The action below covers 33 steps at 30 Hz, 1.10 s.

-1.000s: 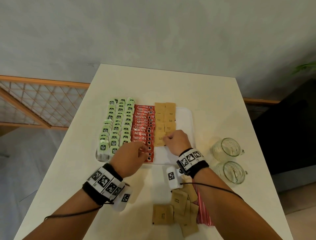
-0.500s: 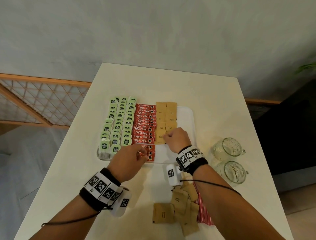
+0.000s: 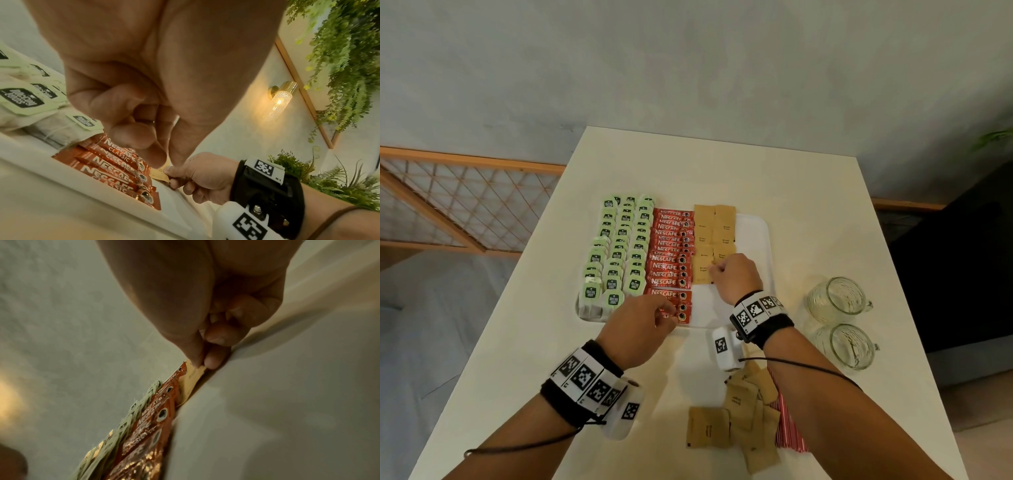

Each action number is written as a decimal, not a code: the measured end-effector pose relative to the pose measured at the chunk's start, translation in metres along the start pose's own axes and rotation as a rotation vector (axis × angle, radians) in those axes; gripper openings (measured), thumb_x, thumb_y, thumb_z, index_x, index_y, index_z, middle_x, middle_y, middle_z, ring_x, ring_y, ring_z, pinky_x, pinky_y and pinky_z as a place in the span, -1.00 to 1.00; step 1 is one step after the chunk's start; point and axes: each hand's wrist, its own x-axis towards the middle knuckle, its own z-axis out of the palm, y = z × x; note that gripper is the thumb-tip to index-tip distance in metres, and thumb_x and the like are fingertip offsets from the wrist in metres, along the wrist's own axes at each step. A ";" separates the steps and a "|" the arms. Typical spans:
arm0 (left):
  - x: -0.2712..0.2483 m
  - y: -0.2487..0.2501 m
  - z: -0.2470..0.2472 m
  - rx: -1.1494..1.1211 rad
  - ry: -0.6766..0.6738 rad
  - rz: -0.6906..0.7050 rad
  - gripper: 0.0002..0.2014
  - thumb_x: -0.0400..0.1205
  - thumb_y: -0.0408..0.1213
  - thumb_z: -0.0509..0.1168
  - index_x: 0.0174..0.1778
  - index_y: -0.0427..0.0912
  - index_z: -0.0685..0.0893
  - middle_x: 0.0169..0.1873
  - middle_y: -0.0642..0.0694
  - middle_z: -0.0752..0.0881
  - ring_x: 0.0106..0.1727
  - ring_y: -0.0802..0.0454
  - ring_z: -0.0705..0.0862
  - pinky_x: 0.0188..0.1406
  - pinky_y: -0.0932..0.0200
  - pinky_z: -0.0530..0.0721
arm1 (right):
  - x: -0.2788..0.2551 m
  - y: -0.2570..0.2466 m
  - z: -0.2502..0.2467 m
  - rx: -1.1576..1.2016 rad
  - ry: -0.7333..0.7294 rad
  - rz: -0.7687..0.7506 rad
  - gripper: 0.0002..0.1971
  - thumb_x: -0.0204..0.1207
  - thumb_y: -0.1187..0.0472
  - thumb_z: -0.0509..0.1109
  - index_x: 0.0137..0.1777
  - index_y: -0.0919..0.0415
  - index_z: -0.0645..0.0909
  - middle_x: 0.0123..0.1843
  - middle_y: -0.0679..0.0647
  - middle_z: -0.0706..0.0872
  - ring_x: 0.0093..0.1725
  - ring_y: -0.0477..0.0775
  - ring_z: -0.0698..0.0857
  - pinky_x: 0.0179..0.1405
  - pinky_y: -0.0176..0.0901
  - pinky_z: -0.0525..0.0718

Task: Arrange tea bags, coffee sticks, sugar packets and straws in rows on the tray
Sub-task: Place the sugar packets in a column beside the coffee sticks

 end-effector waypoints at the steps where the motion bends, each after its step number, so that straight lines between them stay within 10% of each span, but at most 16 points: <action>1: 0.000 0.000 0.001 0.001 0.000 0.001 -0.83 0.66 -0.10 0.38 0.10 -0.04 0.76 -0.30 0.19 0.63 -0.27 0.28 0.60 -0.30 0.40 0.43 | 0.000 -0.001 -0.001 -0.009 -0.001 0.000 -0.53 0.71 0.03 0.33 -0.48 0.09 0.45 -0.43 0.01 0.58 -0.38 0.11 0.59 -0.39 -0.15 0.52; 7: -0.003 0.005 0.002 0.028 -0.058 0.059 -0.81 0.67 -0.02 0.37 0.13 0.03 0.72 -0.21 0.18 0.66 -0.20 0.28 0.63 -0.22 0.38 0.52 | -0.016 -0.003 -0.015 0.032 -0.021 -0.073 -0.63 0.68 -0.07 0.35 -0.31 0.09 0.71 -0.24 -0.10 0.76 -0.27 0.06 0.73 -0.22 -0.06 0.75; 17: -0.018 0.022 0.021 0.139 -0.370 0.278 -0.67 0.61 0.15 0.38 0.23 0.12 0.71 -0.19 0.21 0.73 -0.28 0.34 0.60 -0.16 0.40 0.53 | -0.098 0.021 -0.048 0.035 -0.160 -0.227 -0.72 0.60 -0.20 0.42 0.15 -0.06 0.71 -0.02 -0.22 0.73 -0.05 -0.27 0.67 -0.07 -0.31 0.56; 33: -0.047 0.035 0.070 0.460 -0.569 0.388 -0.45 0.37 0.23 0.52 0.16 0.03 0.57 -0.02 0.06 0.60 -0.14 0.06 0.57 -0.20 0.12 0.59 | -0.160 0.074 -0.031 -0.528 -0.418 -0.454 -0.44 0.44 -0.13 0.53 0.46 -0.16 0.58 0.35 -0.08 0.45 0.37 0.04 0.37 0.34 -0.04 0.34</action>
